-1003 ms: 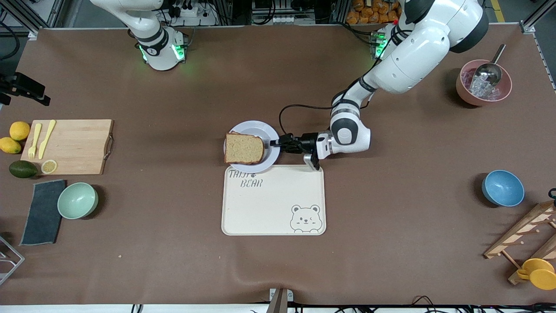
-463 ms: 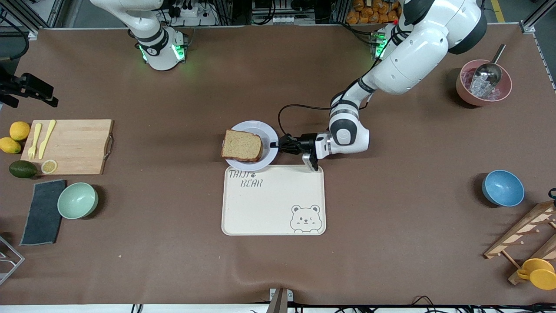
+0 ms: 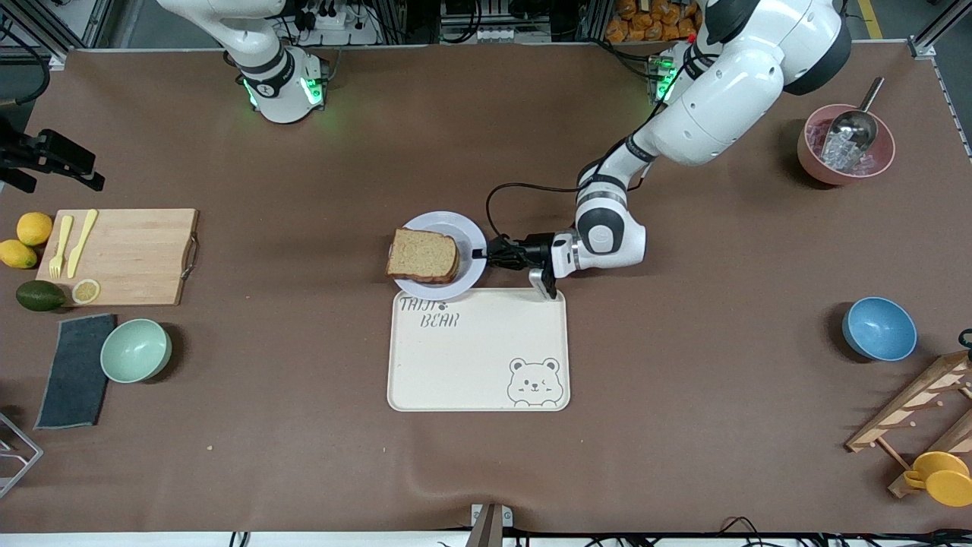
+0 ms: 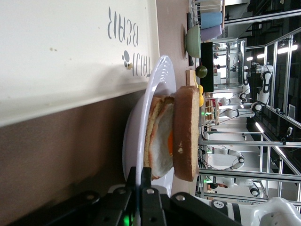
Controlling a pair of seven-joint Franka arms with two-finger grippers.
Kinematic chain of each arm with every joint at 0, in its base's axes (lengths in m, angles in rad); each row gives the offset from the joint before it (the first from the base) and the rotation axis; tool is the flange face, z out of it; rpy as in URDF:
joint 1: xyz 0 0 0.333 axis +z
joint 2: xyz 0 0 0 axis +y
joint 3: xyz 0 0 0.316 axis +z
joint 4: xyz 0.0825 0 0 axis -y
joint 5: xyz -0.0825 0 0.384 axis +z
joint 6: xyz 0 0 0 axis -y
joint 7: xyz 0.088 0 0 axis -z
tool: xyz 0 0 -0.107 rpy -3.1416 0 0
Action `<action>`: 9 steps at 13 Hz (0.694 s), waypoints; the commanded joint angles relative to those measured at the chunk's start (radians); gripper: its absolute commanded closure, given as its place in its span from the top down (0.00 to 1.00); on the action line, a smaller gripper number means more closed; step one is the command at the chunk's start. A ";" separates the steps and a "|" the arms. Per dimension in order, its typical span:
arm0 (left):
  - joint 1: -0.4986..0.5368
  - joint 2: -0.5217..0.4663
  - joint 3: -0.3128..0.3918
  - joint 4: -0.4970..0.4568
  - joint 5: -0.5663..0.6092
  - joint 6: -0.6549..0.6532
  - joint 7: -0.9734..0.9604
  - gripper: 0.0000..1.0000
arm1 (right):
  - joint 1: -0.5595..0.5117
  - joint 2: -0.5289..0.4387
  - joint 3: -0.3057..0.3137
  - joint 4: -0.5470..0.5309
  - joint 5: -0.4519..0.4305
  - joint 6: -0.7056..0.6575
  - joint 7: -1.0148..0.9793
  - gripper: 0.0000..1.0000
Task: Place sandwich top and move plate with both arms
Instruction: 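Slide the plate with the left gripper onto the white tray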
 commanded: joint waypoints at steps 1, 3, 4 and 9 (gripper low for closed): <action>0.002 0.018 -0.016 0.010 -0.050 0.007 0.053 0.00 | -0.003 -0.016 -0.001 -0.005 0.016 0.004 0.017 1.00; 0.038 0.010 -0.068 -0.008 -0.071 0.007 0.054 0.00 | -0.003 -0.016 -0.003 -0.005 0.016 0.001 0.017 1.00; 0.067 0.007 -0.105 -0.019 -0.071 0.007 0.054 0.00 | -0.003 -0.015 -0.002 -0.005 0.014 0.002 0.016 1.00; 0.148 -0.032 -0.175 -0.045 -0.071 0.007 0.044 0.00 | -0.003 -0.015 -0.001 -0.007 0.016 0.002 0.016 1.00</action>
